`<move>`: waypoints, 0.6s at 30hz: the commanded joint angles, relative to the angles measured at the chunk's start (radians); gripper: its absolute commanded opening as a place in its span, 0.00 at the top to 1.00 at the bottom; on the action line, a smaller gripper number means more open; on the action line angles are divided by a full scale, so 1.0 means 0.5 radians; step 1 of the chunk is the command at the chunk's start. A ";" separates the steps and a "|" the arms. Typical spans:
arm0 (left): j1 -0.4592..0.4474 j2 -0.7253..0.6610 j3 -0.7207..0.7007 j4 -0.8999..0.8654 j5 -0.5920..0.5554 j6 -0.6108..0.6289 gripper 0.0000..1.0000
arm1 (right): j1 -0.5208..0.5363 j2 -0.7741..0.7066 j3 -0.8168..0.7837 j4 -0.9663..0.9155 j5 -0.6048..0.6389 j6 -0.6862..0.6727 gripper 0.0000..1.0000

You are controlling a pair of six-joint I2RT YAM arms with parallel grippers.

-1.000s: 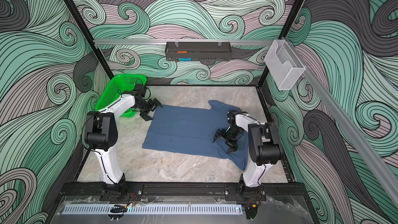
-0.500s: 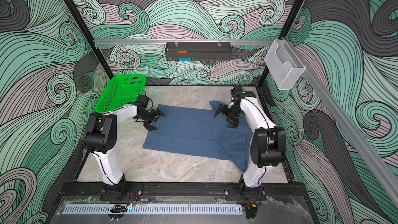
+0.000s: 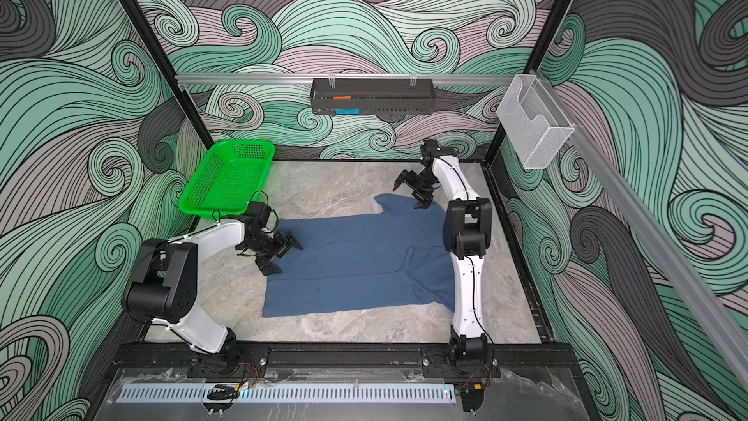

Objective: Fold and stack t-shirts
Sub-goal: Move the T-shirt to the center of the board.

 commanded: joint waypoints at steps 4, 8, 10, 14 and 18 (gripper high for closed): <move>0.021 -0.060 0.284 -0.397 -0.143 0.101 0.01 | 0.020 0.107 0.053 -0.097 -0.015 -0.060 0.03; 0.021 0.087 0.646 -0.504 -0.263 0.163 0.01 | 0.098 0.121 0.191 -0.098 0.085 -0.112 0.04; 0.037 0.204 0.842 -0.578 -0.375 0.234 0.01 | 0.130 0.118 0.216 -0.102 0.110 -0.118 0.05; 0.166 0.433 1.114 -0.619 -0.517 0.331 0.09 | 0.162 0.089 0.194 -0.106 0.102 -0.106 0.05; 0.244 0.668 1.329 -0.745 -0.626 0.434 0.53 | 0.169 0.052 0.143 -0.106 0.106 -0.107 0.05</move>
